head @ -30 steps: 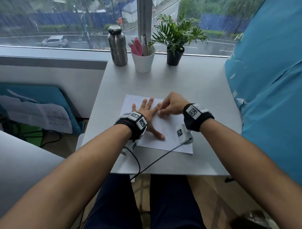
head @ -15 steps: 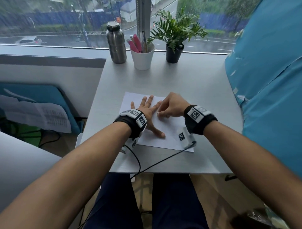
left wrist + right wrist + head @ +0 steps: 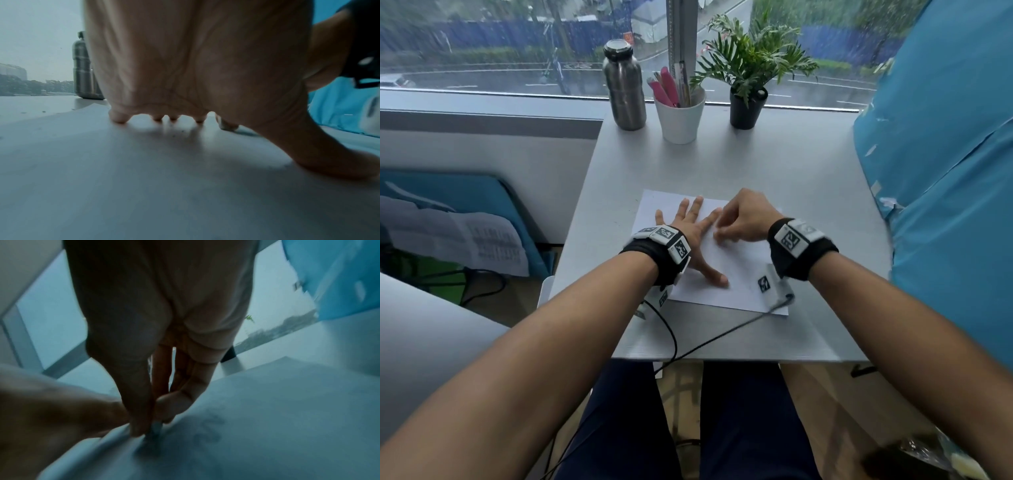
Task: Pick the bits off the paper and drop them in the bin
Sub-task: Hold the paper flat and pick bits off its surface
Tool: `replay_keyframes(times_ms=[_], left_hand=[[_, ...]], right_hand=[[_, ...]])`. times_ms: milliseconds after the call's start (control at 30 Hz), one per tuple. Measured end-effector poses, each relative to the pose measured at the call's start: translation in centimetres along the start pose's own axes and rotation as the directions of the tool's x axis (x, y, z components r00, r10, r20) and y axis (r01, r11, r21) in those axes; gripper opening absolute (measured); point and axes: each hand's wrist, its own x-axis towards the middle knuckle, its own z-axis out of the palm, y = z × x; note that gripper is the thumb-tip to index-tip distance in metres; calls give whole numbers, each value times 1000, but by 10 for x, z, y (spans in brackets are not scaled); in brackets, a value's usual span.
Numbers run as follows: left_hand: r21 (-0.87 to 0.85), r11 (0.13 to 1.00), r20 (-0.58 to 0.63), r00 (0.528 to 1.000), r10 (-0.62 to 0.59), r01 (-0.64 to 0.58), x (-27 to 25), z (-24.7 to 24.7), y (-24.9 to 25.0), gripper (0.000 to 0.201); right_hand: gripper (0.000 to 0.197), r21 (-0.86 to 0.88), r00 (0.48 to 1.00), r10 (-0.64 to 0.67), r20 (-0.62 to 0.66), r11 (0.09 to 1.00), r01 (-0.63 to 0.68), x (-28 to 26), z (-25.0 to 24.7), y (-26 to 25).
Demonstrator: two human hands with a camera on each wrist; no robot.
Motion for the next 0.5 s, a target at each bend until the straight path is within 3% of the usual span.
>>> replay_keyframes(times_ms=[67, 200, 300, 333, 433, 500], left_hand=[[6, 1000, -6, 1000, 3, -3, 0, 0, 0, 156], [0, 1000, -1, 1000, -11, 11, 0, 0, 2, 154], [5, 1000, 5, 1000, -9, 9, 0, -1, 1, 155], [7, 1000, 3, 1000, -8, 8, 0, -2, 1, 155], [-7, 1000, 2, 1000, -8, 8, 0, -1, 3, 154], [0, 1000, 10, 1000, -10, 10, 0, -2, 2, 155]], right_hand=[[7, -26, 998, -35, 52, 999, 37, -2, 1, -2], [12, 39, 988, 86, -127, 996, -81, 12, -15, 11], [9, -28, 999, -18, 45, 999, 20, 0, -1, 0], [10, -36, 998, -30, 48, 999, 32, 0, -1, 1], [13, 29, 991, 73, -111, 997, -70, 9, -17, 11], [11, 14, 996, 57, -73, 998, -56, 6, -12, 8]])
